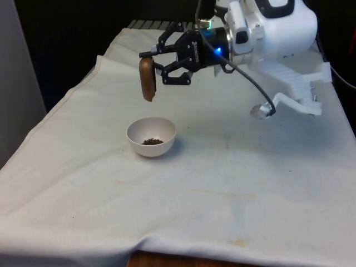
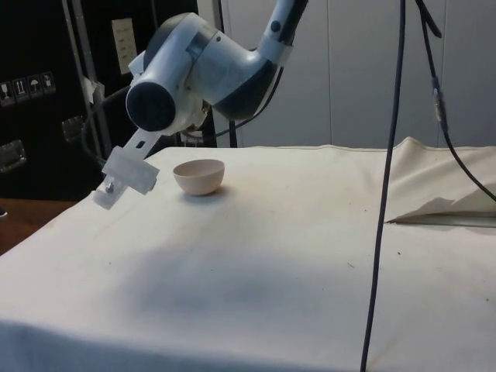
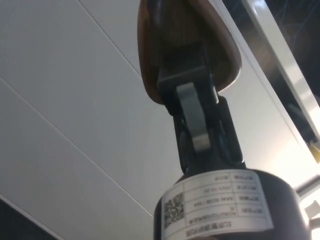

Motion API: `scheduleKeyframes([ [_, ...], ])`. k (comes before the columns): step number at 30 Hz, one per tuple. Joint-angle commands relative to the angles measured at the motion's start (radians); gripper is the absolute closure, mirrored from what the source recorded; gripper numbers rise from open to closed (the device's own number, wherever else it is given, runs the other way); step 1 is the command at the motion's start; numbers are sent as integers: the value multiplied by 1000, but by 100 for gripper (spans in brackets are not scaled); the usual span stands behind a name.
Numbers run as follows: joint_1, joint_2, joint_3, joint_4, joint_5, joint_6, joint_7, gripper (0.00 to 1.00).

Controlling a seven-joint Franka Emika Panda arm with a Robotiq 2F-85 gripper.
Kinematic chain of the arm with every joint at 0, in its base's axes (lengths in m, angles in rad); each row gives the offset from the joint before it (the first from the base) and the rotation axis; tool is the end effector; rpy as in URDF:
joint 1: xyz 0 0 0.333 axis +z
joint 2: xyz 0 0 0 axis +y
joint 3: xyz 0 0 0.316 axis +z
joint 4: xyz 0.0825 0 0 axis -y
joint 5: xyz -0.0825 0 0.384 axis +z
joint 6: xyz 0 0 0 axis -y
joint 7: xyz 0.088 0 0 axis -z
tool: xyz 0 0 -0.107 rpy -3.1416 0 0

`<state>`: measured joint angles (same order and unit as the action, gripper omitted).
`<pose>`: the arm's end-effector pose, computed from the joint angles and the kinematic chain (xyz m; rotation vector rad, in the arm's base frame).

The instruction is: Pour the coffee beans from the cup into the bowl.

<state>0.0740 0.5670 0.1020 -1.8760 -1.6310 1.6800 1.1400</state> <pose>0.6246 0.0081 0.2384 1.6868 0.0009 0.4168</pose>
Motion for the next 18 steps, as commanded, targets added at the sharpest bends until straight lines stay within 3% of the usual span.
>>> scheduleKeyframes([
  [1, 0, -15, 5, -7, 6, 3, -14, 97],
  [13, 0, -62, 47, -16, 17, -6, -81, 97],
  [16, 0, -58, 49, -12, 12, -10, -77, 97],
  [18, -1, -65, 62, -15, 32, -3, -95, 97],
])
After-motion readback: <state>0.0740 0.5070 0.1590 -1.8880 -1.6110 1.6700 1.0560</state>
